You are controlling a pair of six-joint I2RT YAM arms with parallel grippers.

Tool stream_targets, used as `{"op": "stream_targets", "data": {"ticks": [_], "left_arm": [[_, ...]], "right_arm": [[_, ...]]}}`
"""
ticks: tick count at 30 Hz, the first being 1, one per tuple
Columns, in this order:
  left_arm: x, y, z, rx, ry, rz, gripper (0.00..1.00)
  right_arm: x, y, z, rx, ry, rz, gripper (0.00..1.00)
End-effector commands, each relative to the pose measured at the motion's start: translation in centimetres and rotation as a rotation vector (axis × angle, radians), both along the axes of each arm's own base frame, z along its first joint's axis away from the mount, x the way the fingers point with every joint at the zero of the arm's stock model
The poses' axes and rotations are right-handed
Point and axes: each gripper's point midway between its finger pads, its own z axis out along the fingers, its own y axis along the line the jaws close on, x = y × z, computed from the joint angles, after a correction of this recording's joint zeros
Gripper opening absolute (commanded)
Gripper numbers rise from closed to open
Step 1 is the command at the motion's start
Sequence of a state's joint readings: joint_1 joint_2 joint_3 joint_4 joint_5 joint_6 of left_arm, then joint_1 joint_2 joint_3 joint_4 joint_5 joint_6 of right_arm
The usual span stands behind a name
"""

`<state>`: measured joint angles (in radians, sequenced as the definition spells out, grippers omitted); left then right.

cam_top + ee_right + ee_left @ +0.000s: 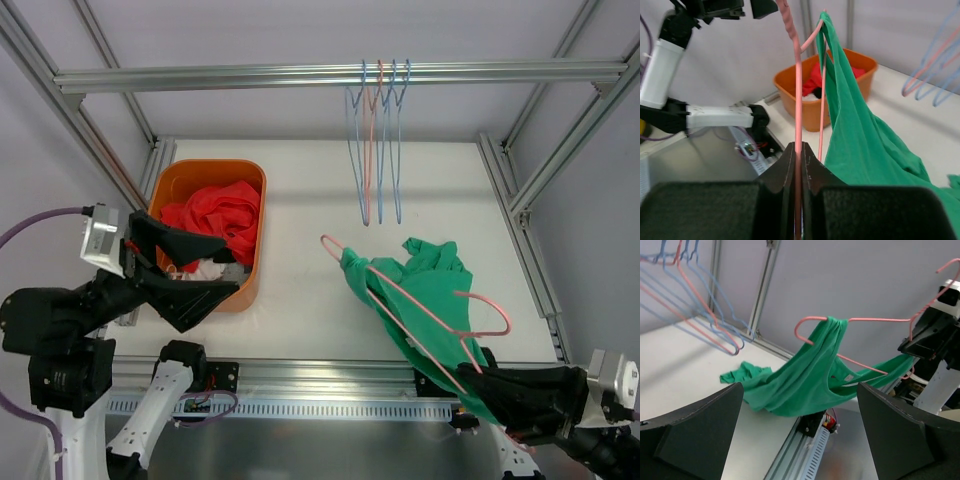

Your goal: Remove the tank top from the hanger

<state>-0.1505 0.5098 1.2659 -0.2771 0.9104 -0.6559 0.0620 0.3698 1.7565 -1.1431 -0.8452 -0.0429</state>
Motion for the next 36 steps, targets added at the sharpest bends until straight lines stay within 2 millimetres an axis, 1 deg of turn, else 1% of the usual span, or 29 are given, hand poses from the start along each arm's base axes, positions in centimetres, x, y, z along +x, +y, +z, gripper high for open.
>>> {"op": "stream_targets", "data": {"ticks": [1, 2, 3, 5, 6, 7, 8, 11, 12, 13, 14, 16, 17, 20, 21, 22, 23, 24, 25, 26, 27, 28, 29, 31, 32, 33, 34, 35, 36], "left_arm": [[-1.0, -0.1, 2.3, -0.012, -0.077, -0.025, 0.99], [0.1, 0.0, 2.3, -0.014, -0.083, 0.002, 0.99], [0.9, 0.0, 2.3, -0.020, -0.087, 0.018, 0.99], [2.1, 0.0, 3.1, -0.028, -0.124, 0.028, 0.99], [3.3, -0.1, 3.2, -0.024, -0.110, 0.031, 0.96], [3.6, -0.1, 3.4, -0.023, -0.117, 0.040, 0.96], [4.0, 0.1, 4.0, -0.026, -0.136, 0.061, 0.96], [4.8, 0.0, 4.8, -0.023, -0.145, 0.068, 0.97], [5.3, -0.1, 4.7, -0.017, -0.136, 0.062, 0.97], [5.8, -0.2, 4.5, -0.013, -0.129, 0.060, 0.96], [7.1, -0.4, 3.7, -0.001, -0.112, 0.068, 0.97], [7.8, -1.1, 3.1, 0.005, -0.100, 0.049, 0.97], [7.8, -2.1, 2.2, 0.025, -0.103, 0.013, 0.97], [9.3, -3.2, 1.4, 0.037, -0.100, 0.042, 0.99], [8.8, -4.4, 1.1, 0.043, -0.098, 0.001, 0.99], [9.8, -4.7, 1.0, 0.044, -0.091, 0.042, 0.99], [10.7, -5.5, 0.3, 0.073, -0.096, 0.052, 0.99], [11.1, -6.2, 0.0, 0.088, -0.103, 0.058, 0.99], [10.5, -7.4, -0.4, 0.099, -0.107, 0.037, 0.99], [11.8, -7.3, -0.7, 0.110, -0.107, 0.116, 0.99], [11.9, -7.8, -0.8, 0.116, -0.111, 0.117, 0.99], [11.2, -8.6, -0.6, 0.109, -0.123, 0.091, 0.99], [11.9, -9.1, -0.8, 0.126, -0.131, 0.121, 0.99], [12.1, -9.8, -0.8, 0.142, -0.148, 0.148, 0.95], [12.1, -10.7, -1.0, 0.164, -0.163, 0.147, 0.91], [12.8, -10.7, -1.2, 0.175, -0.158, 0.188, 0.87], [12.9, -10.9, -1.0, 0.177, -0.160, 0.192, 0.79], [13.2, -11.6, -1.6, 0.195, -0.156, 0.187, 0.72], [13.6, -11.6, -1.8, 0.201, -0.149, 0.210, 0.63]], "right_arm": [[2.8, 2.3, 3.2, 0.063, 0.111, 0.167, 0.00], [3.6, 2.4, 3.3, 0.065, 0.134, 0.169, 0.00], [5.3, 2.4, 3.7, 0.069, 0.171, 0.161, 0.00], [6.2, 2.6, 5.3, 0.087, 0.166, 0.173, 0.00], [6.6, 2.7, 5.9, 0.096, 0.168, 0.177, 0.00], [7.4, 2.8, 7.1, 0.104, 0.167, 0.176, 0.00], [7.8, 2.8, 7.8, 0.114, 0.173, 0.170, 0.00], [9.1, 3.1, 9.9, 0.155, 0.184, 0.200, 0.00], [9.3, 3.2, 10.4, 0.167, 0.183, 0.214, 0.00], [10.1, 3.3, 11.0, 0.173, 0.178, 0.227, 0.00], [10.4, 3.4, 11.2, 0.178, 0.190, 0.235, 0.00], [11.2, 3.4, 11.2, 0.179, 0.205, 0.236, 0.00], [12.0, 3.4, 10.8, 0.179, 0.229, 0.238, 0.00], [12.8, 3.5, 9.8, 0.172, 0.257, 0.251, 0.00], [13.2, 3.7, 9.0, 0.166, 0.279, 0.270, 0.00], [13.3, 3.8, 8.7, 0.162, 0.278, 0.275, 0.00], [13.4, 3.8, 8.4, 0.156, 0.279, 0.280, 0.00], [13.4, 3.9, 7.8, 0.148, 0.288, 0.292, 0.00], [13.3, 3.9, 7.7, 0.128, 0.257, 0.297, 0.00], [13.2, 3.9, 7.6, 0.122, 0.248, 0.299, 0.00], [13.3, 4.0, 7.5, 0.120, 0.252, 0.300, 0.00], [13.4, 4.0, 7.2, 0.120, 0.266, 0.304, 0.00], [13.5, 4.1, 7.0, 0.117, 0.270, 0.309, 0.00], [13.9, 4.2, 6.2, 0.115, 0.292, 0.311, 0.00], [13.9, 4.2, 5.9, 0.114, 0.299, 0.316, 0.00], [13.8, 4.2, 5.8, 0.112, 0.298, 0.322, 0.00], [13.3, 4.3, 5.7, 0.109, 0.283, 0.333, 0.00], [13.2, 4.3, 5.4, 0.107, 0.288, 0.338, 0.00], [13.0, 4.3, 5.3, 0.104, 0.286, 0.344, 0.00]]}}
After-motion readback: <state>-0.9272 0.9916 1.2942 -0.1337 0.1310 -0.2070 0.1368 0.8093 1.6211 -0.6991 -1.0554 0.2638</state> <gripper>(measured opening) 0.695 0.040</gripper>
